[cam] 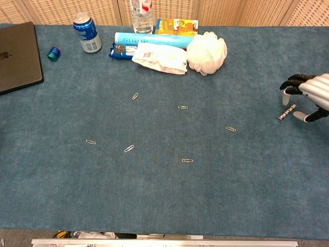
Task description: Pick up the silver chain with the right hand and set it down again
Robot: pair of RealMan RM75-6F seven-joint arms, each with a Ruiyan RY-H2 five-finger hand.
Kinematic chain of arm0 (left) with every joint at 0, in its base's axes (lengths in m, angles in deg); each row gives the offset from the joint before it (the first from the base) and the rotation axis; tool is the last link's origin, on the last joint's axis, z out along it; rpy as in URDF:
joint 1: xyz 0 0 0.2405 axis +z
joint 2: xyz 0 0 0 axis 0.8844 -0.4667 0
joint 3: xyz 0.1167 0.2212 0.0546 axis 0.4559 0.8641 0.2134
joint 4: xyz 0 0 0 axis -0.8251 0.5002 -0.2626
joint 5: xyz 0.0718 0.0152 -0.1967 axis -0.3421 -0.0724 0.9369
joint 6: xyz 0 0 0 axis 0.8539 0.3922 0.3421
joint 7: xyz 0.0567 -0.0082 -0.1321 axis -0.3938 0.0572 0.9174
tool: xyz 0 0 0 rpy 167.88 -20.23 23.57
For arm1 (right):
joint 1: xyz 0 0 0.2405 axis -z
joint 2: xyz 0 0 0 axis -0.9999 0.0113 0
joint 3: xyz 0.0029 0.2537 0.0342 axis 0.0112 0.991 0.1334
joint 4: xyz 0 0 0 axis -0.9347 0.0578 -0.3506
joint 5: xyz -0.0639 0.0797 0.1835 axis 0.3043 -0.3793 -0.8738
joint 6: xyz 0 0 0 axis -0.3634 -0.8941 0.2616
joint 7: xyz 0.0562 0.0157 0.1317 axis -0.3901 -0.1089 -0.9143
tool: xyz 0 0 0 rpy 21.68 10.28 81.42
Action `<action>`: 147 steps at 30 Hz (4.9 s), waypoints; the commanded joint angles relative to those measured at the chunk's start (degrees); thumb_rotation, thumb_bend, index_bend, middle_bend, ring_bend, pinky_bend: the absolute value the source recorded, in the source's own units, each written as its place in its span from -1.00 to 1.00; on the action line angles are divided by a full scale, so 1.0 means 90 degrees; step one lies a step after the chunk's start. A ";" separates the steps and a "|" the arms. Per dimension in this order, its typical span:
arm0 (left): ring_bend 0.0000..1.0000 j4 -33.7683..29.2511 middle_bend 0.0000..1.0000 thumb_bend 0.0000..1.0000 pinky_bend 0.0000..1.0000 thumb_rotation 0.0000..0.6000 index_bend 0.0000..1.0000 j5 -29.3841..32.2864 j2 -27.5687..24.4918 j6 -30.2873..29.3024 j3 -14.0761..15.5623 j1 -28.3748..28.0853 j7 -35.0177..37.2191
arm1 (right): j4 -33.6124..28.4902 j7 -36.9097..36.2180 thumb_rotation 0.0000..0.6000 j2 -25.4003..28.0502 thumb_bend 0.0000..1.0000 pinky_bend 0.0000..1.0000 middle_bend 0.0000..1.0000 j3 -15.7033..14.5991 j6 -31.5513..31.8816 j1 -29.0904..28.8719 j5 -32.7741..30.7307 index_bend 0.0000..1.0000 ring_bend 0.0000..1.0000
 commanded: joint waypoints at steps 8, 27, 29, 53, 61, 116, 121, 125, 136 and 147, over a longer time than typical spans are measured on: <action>-0.57 0.0016 -0.60 -0.78 -0.04 1.00 -0.36 0.0000 0.0014 0.0014 -0.0002 0.0002 0.0002 | 0.0067 0.0181 1.00 0.0061 -0.35 -0.51 -0.55 -0.0054 -0.0158 -0.0016 -0.0067 -0.12 -0.79; -0.57 -0.0024 -0.60 -0.78 -0.04 1.00 -0.36 0.0004 -0.0014 0.0039 -0.0005 0.0001 -0.0022 | 0.0384 0.0718 1.00 -0.0244 -0.35 -0.51 -0.54 0.0114 -0.0160 0.0017 -0.0324 -0.10 -0.79; -0.57 -0.0023 -0.60 -0.78 -0.04 1.00 -0.36 0.0004 -0.0014 0.0043 -0.0006 0.0000 -0.0022 | 0.0407 0.0733 1.00 -0.0257 -0.35 -0.51 -0.54 0.0114 -0.0178 0.0021 -0.0341 -0.10 -0.79; -0.57 0.0037 -0.60 -0.78 -0.04 1.00 -0.36 0.0029 0.0031 0.0111 0.0009 -0.0004 0.0010 | 0.0901 0.0764 1.00 -0.0596 -0.35 -0.51 -0.54 0.0079 0.0000 0.0017 -0.0228 -0.10 -0.79; -0.57 0.0045 -0.60 -0.78 -0.04 1.00 -0.36 0.0023 0.0042 0.0117 0.0010 -0.0007 0.0018 | 0.0943 0.0714 1.00 -0.0637 -0.35 -0.51 -0.54 0.0042 -0.0076 -0.0011 -0.0208 -0.10 -0.79; -0.57 0.0037 -0.60 -0.78 -0.04 1.00 -0.36 -0.0003 0.0059 0.0155 0.0015 -0.0036 0.0009 | -0.0245 0.1431 1.00 0.0083 -0.06 -0.51 -0.54 0.0018 -0.0580 0.0021 -0.0581 -0.12 -0.79; -0.57 0.0056 -0.60 -0.78 -0.04 1.00 -0.36 0.0006 0.0074 0.0167 0.0021 -0.0035 0.0020 | -0.0256 0.1368 1.00 0.0074 -0.06 -0.51 -0.54 0.0040 -0.0534 0.0041 -0.0595 -0.13 -0.79; -0.57 0.0074 -0.60 -0.78 -0.04 1.00 -0.36 0.0015 0.0083 0.0175 0.0019 -0.0036 0.0028 | -0.0309 0.1286 1.00 0.0129 -0.06 -0.51 -0.54 0.0068 -0.0397 0.0069 -0.0570 -0.13 -0.79; -0.57 0.0087 -0.60 -0.78 -0.04 1.00 -0.36 0.0017 0.0097 0.0194 0.0029 -0.0039 0.0036 | -0.0216 0.1343 1.00 0.0014 -0.06 -0.51 -0.54 0.0109 -0.0500 0.0035 -0.0633 -0.13 -0.79; -0.57 0.0118 -0.60 -0.78 -0.04 1.00 -0.36 0.0017 0.0117 0.0192 0.0027 -0.0036 0.0073 | -0.0357 0.1426 1.00 0.0104 -0.06 -0.51 -0.54 0.0033 -0.0485 0.0061 -0.0574 -0.13 -0.79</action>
